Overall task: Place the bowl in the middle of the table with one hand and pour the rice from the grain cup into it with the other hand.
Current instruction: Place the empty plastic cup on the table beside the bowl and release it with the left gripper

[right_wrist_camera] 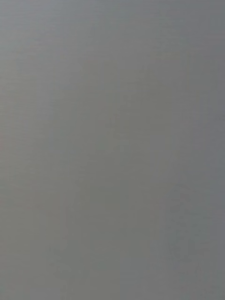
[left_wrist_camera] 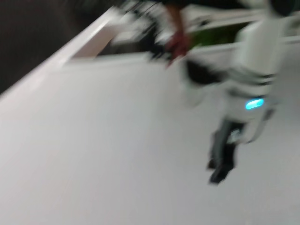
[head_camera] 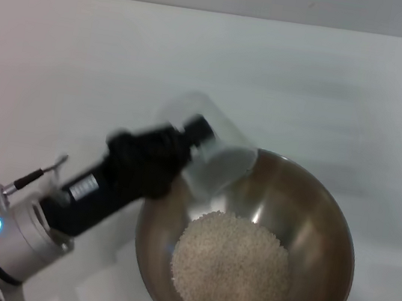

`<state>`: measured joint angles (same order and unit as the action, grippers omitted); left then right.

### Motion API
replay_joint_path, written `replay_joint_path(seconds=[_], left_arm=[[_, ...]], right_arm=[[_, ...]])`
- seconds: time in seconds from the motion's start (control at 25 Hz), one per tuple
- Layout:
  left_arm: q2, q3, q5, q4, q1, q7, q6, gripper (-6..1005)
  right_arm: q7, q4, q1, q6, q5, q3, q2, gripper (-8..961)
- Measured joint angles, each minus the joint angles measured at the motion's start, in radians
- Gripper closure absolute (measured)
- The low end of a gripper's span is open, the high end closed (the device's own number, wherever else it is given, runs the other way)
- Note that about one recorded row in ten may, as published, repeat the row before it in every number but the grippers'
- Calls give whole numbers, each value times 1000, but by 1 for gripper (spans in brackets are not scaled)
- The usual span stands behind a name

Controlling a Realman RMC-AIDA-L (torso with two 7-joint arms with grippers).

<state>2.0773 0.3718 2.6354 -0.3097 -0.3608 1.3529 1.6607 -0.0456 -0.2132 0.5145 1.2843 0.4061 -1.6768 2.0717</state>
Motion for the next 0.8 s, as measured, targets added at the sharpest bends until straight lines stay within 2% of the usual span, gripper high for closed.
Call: replay_joint_path(seconds=[0.04,0.08,0.12,0.24,0.36,0.4,0.48,0.52,0.6,0.64,0.72,0.8], left_arm=[[0,37,0,-18,13,-87,1,911],[0,37,0,-18,13,-87,1,910],[1,105,-5,-48,40,-254,-1,909],[1,181,-50,-82,73,-519,-26,907],[1,188,-138,-83,84,-699,-70,904],[1,188,-138,-83,84,-699,-70,904],[2,185,-270,-90,101,-921,-154,902],[2,185,-270,-90,101,-921,-154,901],[3,185,-341,-84,107,-1068,-223,900],[3,185,-341,-84,107,-1068,-223,899],[3,184,-431,-72,118,-1217,-333,897],[3,183,-454,-72,123,-1257,-370,896]], right_arm=[[0,-2,2,-3,1,0,0,521],[1,-4,3,-5,2,0,0,521],[3,-6,5,-7,2,1,0,521],[19,-9,10,-9,2,1,1,521],[44,-13,8,-5,2,1,2,521],[44,-13,8,-5,2,1,2,521],[47,-14,5,-3,1,0,3,521],[48,-14,4,-3,1,-1,4,521],[48,-14,2,-1,0,-5,5,521],[49,-14,2,-1,0,-7,6,521],[51,-14,1,-2,0,-8,6,521],[52,-13,2,-4,-1,-9,7,521]])
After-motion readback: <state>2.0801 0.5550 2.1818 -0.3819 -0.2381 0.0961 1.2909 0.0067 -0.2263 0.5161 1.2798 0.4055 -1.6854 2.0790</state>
